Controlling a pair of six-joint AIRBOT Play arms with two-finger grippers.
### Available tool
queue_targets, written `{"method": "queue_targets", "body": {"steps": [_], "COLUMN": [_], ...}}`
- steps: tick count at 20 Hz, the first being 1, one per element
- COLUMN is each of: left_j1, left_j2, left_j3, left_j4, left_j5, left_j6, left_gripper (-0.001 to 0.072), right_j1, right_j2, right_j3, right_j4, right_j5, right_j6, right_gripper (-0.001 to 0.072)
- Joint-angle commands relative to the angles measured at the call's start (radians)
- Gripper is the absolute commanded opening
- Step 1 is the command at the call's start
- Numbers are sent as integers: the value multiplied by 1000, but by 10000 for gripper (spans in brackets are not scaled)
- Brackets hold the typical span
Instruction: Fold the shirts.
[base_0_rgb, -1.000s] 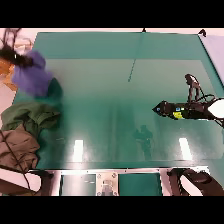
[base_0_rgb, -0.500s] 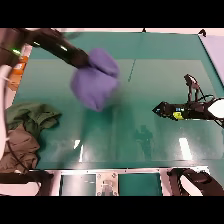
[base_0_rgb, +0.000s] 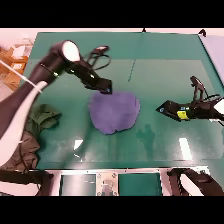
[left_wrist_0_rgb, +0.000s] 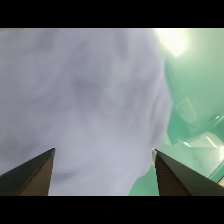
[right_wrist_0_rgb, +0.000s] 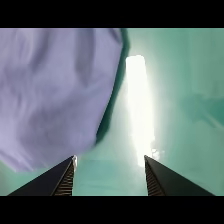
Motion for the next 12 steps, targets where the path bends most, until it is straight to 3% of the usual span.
{"method": "queue_targets", "body": {"steps": [1,4,5,7,10,12], "left_j1": [152,269,283,283,283,283], "left_j2": [38,89,112,143,141,125], "left_j3": [13,-137,-229,-433,-658,-709], "left_j4": [-3,0,1,-11,-127,-269], "left_j5": [-184,-251,-216,-103,173,329], "left_j6": [-29,-42,-42,-34,6,92], "left_gripper": [700,700,700,699,700,700], "right_j1": [-107,-109,-109,-108,-92,-50], "right_j2": [-91,-286,-361,-497,-657,-720], "right_j3": [0,1,1,20,90,156], "right_j4": [109,171,219,308,405,405], "right_j5": [5,-9,-24,-49,-47,-47], "right_j6": [-98,-209,-261,-336,-396,-395], "right_gripper": [491,470,381,353,353,353]}}
